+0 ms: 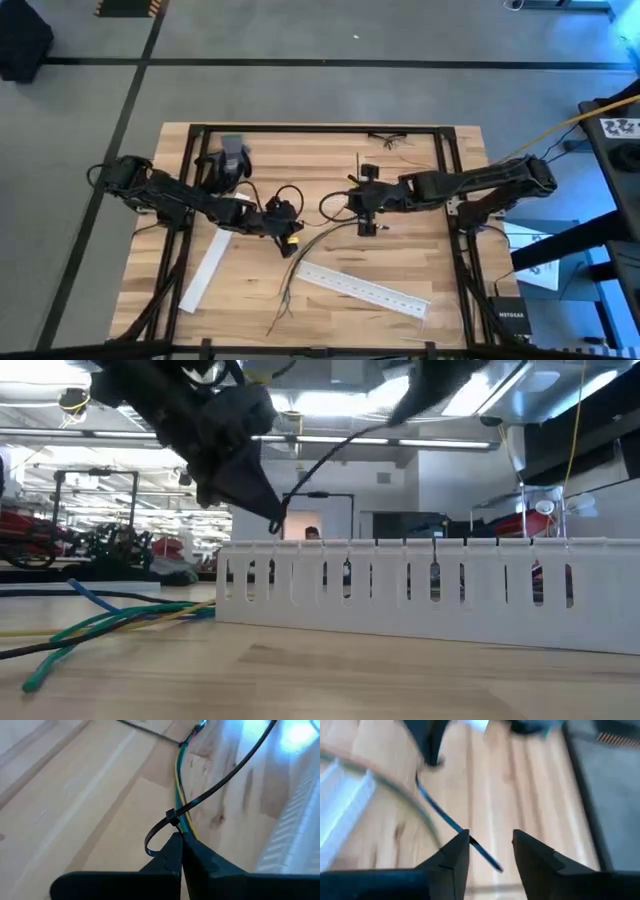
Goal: Ziptie cables
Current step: Wrap the cables together using the top zip tie
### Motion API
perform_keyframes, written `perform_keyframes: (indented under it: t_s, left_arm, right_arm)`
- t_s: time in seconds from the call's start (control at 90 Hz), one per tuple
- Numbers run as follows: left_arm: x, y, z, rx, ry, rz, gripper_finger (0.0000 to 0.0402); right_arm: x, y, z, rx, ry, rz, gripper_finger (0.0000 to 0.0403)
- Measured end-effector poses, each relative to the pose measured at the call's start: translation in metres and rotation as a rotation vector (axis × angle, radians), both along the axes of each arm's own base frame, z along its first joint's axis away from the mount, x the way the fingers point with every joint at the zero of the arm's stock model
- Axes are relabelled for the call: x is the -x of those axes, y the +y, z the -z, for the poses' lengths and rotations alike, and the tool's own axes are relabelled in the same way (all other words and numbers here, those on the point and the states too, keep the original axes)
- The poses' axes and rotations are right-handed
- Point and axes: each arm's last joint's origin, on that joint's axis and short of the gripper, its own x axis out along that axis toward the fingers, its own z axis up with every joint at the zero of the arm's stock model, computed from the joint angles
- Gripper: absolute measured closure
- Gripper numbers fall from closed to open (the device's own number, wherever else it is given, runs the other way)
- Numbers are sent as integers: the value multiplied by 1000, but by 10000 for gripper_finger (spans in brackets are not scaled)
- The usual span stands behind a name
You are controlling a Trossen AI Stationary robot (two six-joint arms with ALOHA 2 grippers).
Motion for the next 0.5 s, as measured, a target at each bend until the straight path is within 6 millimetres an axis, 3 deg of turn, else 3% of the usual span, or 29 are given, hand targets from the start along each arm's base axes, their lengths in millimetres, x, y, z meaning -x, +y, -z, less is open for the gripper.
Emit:
perform_keyframes:
  t_s: [0.167, 0.367, 0.5]
  left_arm:
    - [4, 0, 2, -16, 51, 8, 401]
    - [18, 5, 12, -47, 217, -66, 401]
    - [13, 0, 8, -39, 140, -44, 401]
  right_arm:
    - [21, -3, 19, -20, 119, 74, 249]
    - [53, -8, 13, -95, 47, 168, 249]
    - [62, -8, 17, -157, -68, 163, 248]
